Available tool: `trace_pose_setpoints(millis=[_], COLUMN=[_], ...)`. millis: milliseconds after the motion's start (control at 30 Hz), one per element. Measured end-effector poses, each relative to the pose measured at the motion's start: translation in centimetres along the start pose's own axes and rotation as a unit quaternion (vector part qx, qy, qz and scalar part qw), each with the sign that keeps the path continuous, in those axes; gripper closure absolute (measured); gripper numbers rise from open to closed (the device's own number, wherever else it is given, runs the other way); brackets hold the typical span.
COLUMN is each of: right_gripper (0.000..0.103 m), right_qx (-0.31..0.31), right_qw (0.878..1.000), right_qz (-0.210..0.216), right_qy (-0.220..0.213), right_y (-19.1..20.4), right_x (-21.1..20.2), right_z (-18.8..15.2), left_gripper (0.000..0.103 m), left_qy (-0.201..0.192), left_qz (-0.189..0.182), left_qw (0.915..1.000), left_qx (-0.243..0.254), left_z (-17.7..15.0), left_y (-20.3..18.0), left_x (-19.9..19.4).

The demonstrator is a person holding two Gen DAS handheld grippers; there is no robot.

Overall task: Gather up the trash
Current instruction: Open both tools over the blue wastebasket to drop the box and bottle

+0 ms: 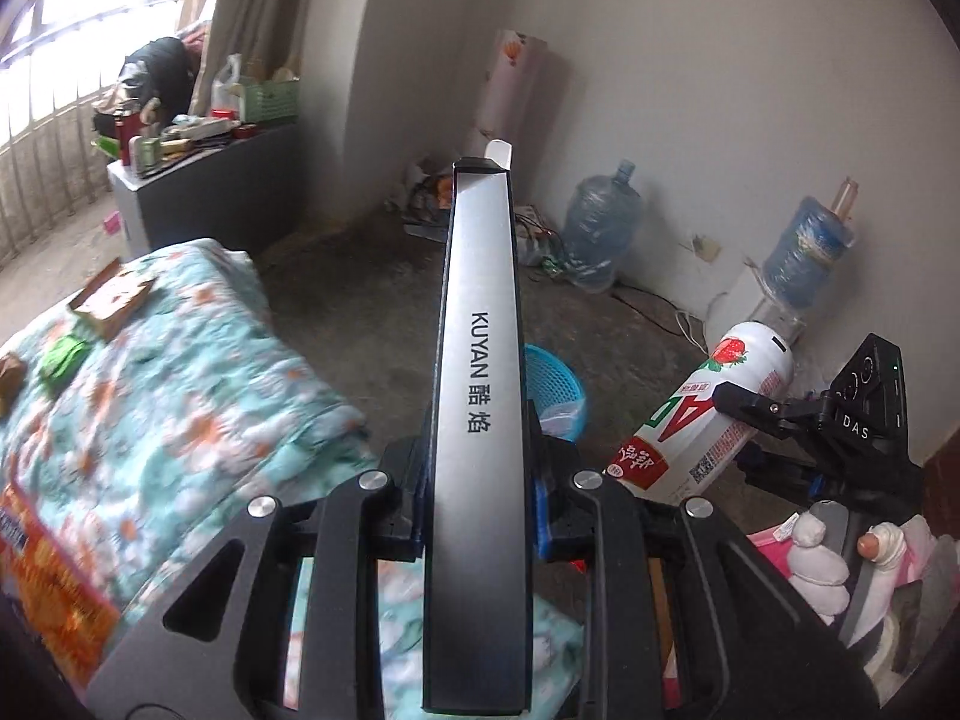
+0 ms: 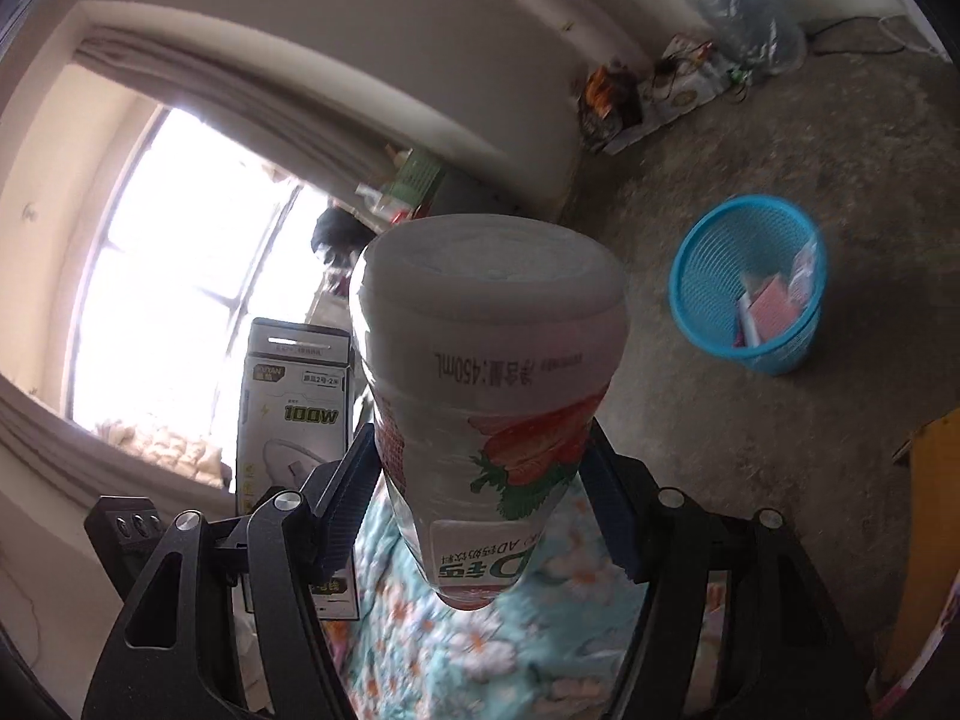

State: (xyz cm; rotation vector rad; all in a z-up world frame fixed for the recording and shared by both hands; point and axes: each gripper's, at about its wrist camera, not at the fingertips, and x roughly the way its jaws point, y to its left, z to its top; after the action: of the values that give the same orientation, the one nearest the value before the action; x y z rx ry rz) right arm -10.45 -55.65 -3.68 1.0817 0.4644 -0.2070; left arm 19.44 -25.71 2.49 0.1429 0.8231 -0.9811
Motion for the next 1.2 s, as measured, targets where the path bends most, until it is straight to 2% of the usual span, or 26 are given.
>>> trace_pose_setpoints(millis=[167,267,500,600,633,667,700,733,800,867,1000,1200], right_gripper=[0.039,0.039,0.039,0.038,0.037,0.036,0.032,0.032,0.032,0.032,0.032,0.032], right_qx=[0.014,0.033,0.056,0.057,0.059,0.059,0.059,0.064,0.086,0.120,0.138,0.132], right_qw=[0.995,0.989,0.979,0.976,0.975,0.976,0.977,0.974,0.969,0.967,0.967,0.970], right_qz=[-0.075,-0.115,-0.173,-0.188,-0.193,-0.190,-0.193,-0.207,-0.226,-0.222,-0.208,-0.197], right_qy=[-0.067,-0.083,-0.094,-0.093,-0.091,-0.085,-0.074,-0.065,-0.041,-0.032,-0.041,-0.061], right_y=[-5.1,-8.4,-14.5,-16.3,-16.8,-17.8,-18.7,-19.7,-21.7,-23.5,-24.6,-23.9], right_x=[0.0,1.7,8.9,12.4,13.7,15.1,16.5,17.2,19.0,19.1,17.1,13.0], right_z=[4.6,6.6,10.5,12.3,12.8,13.2,13.3,13.2,12.7,11.8,9.8,7.2], left_gripper=[0.080,0.080,0.080,0.079,0.073,0.049,0.039,0.035,0.035,0.035,0.035,0.035], left_qy=[0.069,0.098,0.142,0.137,0.131,0.126,0.121,0.111,0.104,0.108,0.093,0.060], left_qz=[-0.045,-0.056,-0.045,-0.025,-0.018,-0.008,0.006,0.018,0.014,0.006,-0.007,-0.037], left_qw=[0.9964,0.9933,0.9876,0.9884,0.9894,0.9904,0.9912,0.9925,0.9936,0.9934,0.9943,0.9970], left_qx=[0.018,0.025,0.051,0.061,0.059,0.056,0.052,0.047,0.042,0.040,0.051,0.032], left_z=[3.1,4.2,5.6,6.4,6.7,6.8,6.9,7.0,6.8,6.7,6.9,7.4], left_y=[-3.9,-5.5,-7.3,-7.3,-7.2,-7.0,-6.9,-6.7,-6.4,-5.9,-5.6,-4.4], left_x=[10.4,16.3,27.9,31.6,32.7,33.8,34.6,35.1,35.4,35.1,33.2,27.2])
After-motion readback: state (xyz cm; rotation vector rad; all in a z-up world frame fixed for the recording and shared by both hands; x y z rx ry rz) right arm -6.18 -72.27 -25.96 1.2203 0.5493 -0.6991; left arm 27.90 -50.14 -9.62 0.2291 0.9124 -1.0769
